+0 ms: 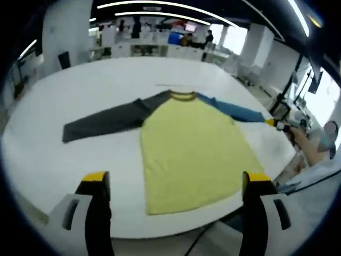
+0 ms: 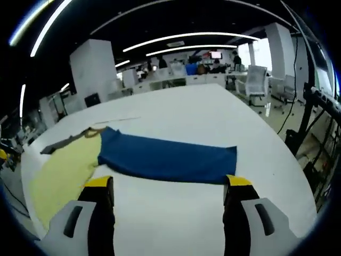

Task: Fold the garment on the visible template until the final outline fits inside the template.

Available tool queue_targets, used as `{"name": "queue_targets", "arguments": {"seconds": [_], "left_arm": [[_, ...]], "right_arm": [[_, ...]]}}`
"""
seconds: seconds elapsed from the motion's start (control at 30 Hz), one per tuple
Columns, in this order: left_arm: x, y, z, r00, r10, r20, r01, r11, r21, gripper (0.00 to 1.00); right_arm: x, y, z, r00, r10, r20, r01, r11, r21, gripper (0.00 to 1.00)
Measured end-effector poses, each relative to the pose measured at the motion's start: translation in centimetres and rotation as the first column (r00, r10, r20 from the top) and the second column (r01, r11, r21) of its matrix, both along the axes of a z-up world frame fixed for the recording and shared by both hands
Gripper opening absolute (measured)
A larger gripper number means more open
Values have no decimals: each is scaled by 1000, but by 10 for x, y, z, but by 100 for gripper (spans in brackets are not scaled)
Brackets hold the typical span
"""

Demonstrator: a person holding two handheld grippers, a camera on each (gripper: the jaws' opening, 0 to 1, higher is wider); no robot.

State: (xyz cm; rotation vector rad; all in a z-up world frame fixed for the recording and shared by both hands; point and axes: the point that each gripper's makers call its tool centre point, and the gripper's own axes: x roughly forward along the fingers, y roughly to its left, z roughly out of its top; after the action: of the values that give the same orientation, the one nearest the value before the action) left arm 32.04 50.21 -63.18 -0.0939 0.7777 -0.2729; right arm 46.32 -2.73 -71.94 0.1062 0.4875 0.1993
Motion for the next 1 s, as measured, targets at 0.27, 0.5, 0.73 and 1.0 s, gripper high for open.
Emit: {"name": "queue_targets", "arguments": {"seconds": [0.27,0.5,0.73,1.0], "left_arm": [[10,-18,14,999,31,36,-31,1000,-4,99],[13,-28,21,998,6,59,-5,1000,-6,99],[13,-28,22,998,5,59,-4,1000,-5,99],[13,-27,25,998,12,68,-12,1000,-5,99]], "right_arm": [[8,-22,-10,999,-38,-5,39,998,50,82],[14,-38,-16,998,-65,-9,66,997,48,78],[19,-46,-23,997,-80,-22,81,996,36,76],[19,-58,-31,993,-114,-35,115,993,35,73]]}}
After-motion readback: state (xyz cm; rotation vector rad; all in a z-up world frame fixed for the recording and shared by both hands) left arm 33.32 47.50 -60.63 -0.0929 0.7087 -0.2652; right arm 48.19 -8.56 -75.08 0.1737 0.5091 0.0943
